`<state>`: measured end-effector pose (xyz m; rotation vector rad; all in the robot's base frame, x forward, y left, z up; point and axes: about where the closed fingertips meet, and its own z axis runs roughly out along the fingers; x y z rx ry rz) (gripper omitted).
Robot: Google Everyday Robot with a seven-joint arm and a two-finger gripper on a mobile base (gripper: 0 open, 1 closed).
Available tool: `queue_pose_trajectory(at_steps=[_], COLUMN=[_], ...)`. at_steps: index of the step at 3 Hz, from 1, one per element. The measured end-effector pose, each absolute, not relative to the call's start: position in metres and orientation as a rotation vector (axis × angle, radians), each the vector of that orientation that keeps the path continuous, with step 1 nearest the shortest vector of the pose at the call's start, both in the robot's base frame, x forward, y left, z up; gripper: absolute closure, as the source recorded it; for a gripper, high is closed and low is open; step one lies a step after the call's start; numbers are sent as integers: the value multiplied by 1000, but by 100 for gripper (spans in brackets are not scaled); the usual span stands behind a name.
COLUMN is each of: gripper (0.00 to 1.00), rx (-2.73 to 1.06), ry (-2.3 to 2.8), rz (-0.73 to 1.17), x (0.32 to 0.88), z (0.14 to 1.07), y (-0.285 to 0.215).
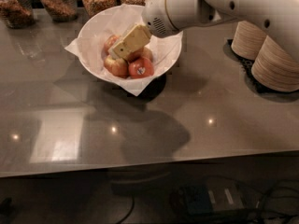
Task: Pick apple from white bowl
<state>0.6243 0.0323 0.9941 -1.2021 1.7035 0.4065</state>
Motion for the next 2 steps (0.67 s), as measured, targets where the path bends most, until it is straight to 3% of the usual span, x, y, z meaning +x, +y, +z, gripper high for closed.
queue_pose_trajectory(at_steps=[1,2], gripper=[15,21], rx=[-1144,-1089], ry=[1696,1716], rz=[461,495], x=[646,656], z=[980,965], y=[46,47])
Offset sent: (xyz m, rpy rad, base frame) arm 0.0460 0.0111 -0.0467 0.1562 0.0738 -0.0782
